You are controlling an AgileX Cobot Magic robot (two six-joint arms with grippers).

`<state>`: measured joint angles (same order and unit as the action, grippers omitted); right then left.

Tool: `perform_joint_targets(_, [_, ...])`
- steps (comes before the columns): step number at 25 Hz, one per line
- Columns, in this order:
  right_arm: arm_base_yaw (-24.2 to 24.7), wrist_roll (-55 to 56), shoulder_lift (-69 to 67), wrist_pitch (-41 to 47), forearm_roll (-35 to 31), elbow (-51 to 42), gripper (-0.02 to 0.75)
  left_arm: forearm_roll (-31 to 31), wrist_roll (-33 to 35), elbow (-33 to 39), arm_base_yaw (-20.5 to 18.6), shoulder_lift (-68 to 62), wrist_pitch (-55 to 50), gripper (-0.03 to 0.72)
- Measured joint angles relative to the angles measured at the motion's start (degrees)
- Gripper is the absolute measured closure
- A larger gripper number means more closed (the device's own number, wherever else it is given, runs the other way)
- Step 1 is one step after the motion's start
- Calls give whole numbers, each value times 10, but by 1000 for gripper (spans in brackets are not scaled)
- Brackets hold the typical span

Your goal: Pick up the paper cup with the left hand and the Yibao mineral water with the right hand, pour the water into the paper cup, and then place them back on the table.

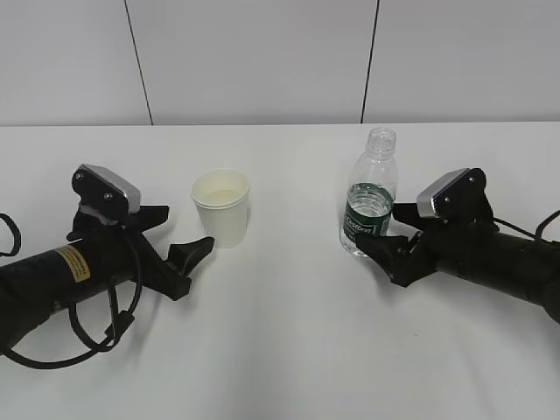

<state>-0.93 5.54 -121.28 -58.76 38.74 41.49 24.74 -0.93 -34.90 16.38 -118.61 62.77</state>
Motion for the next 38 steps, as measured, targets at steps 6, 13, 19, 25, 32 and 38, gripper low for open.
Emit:
perform_joint_targets(6, [2,-13,3,1,-33,-39,92,6,0,0,0,17,-37,96])
perform_joint_targets(13, [5,-15,21,-15,-66,-88,103,13,-17,0,0,47,-96,96])
perform_joint_targets(19, [5,-15,63,-20,-93,-131,114,19,-39,1,0,86,-183,96])
perform_joint_targets(25, [5,-6,112,-20,-114,-184,128,44,-80,1,0,151,-272,96])
perform_joint_targets(32, [6,25,146,-20,-122,-208,137,49,-131,-11,0,216,-433,99])
perform_joint_targets(38, [6,52,166,-18,-123,-209,141,60,-150,-64,9,251,-633,111])
